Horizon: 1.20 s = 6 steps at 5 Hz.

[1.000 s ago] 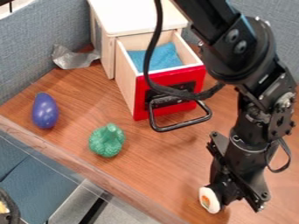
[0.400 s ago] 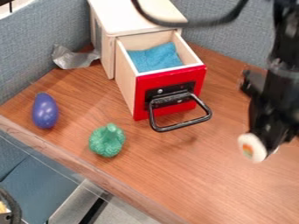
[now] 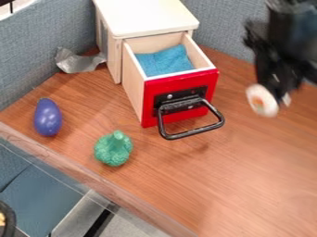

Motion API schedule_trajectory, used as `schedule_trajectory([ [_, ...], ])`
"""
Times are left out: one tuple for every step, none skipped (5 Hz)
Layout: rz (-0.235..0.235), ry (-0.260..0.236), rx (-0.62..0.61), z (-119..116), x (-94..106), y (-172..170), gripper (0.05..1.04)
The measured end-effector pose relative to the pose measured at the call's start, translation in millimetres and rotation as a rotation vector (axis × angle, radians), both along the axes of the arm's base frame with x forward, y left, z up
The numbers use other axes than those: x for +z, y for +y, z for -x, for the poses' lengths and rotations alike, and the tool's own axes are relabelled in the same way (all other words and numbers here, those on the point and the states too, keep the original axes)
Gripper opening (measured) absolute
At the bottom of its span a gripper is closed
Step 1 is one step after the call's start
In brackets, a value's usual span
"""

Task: Places roll inside the drawer

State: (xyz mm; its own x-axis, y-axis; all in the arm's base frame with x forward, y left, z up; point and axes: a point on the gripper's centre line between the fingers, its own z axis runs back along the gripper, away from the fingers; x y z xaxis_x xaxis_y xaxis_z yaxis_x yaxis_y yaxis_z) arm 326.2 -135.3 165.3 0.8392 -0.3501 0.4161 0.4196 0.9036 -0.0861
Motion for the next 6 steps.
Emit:
schedule_trajectory([
  [0.016, -0.034, 0.101, -28, 10.6, 38, 0.324],
  [0.012, -0.039, 0.175, -46, 12.0, 72, 0.324],
  [0.000, -0.040, 0.257, -60, 13.0, 110, 0.324],
  [-0.007, -0.009, 0.327, -66, 4.2, 139, 0.323],
  [-0.019, 0.011, 0.386, -68, -0.7, 162, 0.323],
  [-0.045, 0.050, 0.414, -68, -13.8, 172, 0.324],
])
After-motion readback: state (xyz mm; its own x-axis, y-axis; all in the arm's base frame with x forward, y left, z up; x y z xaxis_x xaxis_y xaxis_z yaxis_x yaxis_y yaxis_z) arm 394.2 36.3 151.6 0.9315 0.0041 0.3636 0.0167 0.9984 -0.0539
